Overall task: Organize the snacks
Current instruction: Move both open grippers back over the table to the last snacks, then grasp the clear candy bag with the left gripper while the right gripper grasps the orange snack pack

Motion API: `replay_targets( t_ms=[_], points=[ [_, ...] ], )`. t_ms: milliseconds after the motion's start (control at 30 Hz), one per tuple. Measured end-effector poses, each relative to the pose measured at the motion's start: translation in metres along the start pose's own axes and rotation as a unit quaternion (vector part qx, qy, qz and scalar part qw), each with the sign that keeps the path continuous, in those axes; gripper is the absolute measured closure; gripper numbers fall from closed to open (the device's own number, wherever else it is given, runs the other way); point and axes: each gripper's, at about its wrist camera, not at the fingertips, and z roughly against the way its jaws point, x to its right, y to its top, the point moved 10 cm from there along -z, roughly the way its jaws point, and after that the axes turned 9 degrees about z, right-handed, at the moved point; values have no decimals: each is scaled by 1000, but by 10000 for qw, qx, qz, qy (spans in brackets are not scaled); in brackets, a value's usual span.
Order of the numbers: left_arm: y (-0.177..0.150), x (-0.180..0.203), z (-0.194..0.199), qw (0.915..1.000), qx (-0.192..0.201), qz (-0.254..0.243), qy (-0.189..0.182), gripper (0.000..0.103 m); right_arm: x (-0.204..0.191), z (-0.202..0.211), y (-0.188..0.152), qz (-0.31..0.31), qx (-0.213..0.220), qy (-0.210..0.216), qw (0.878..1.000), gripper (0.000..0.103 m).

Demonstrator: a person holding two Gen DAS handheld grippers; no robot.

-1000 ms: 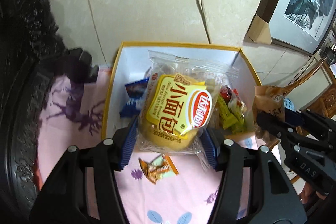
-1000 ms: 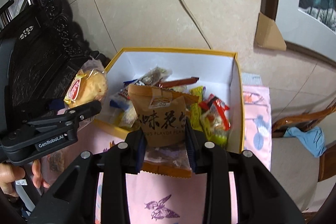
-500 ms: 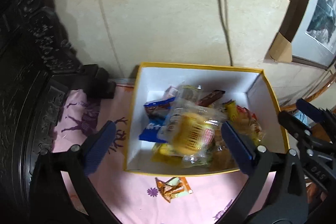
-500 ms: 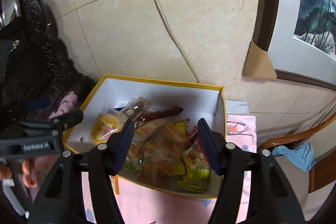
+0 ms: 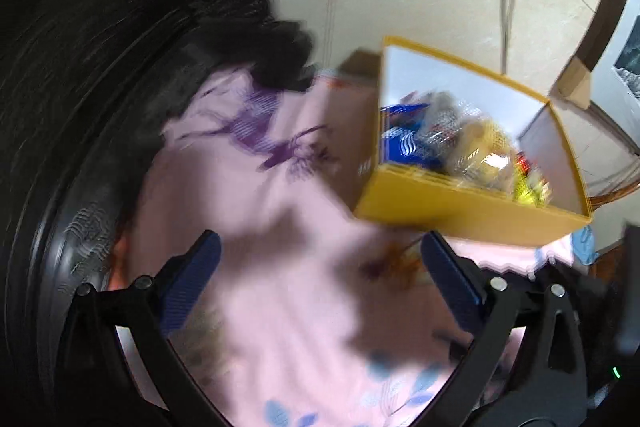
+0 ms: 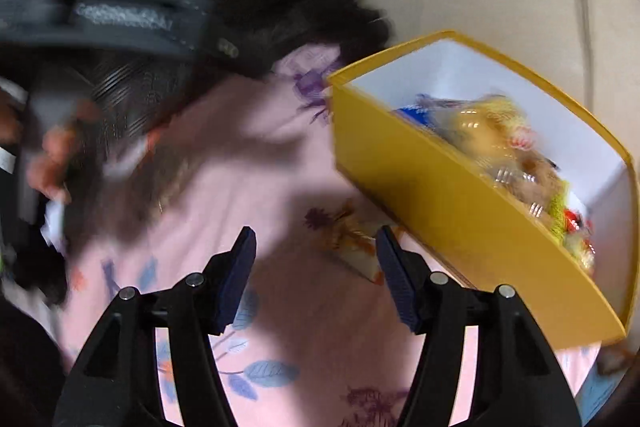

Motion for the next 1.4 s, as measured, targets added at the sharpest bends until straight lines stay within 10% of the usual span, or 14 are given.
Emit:
replay_targets(
  t_ms=[367, 567, 1400],
  points=[
    [-87, -126, 40, 9942, -481, 747, 603, 2, 15, -89, -21, 985, -1080, -360, 9886, 40],
    [-101, -139, 27, 9916, -670, 825, 740, 2, 18, -92, -17, 764, -987, -303, 9917, 69],
    [-116, -145, -97, 9854, -967, 932, 1047, 8, -41, 46, -89, -1286, -300, -6, 9912, 69]
  ],
)
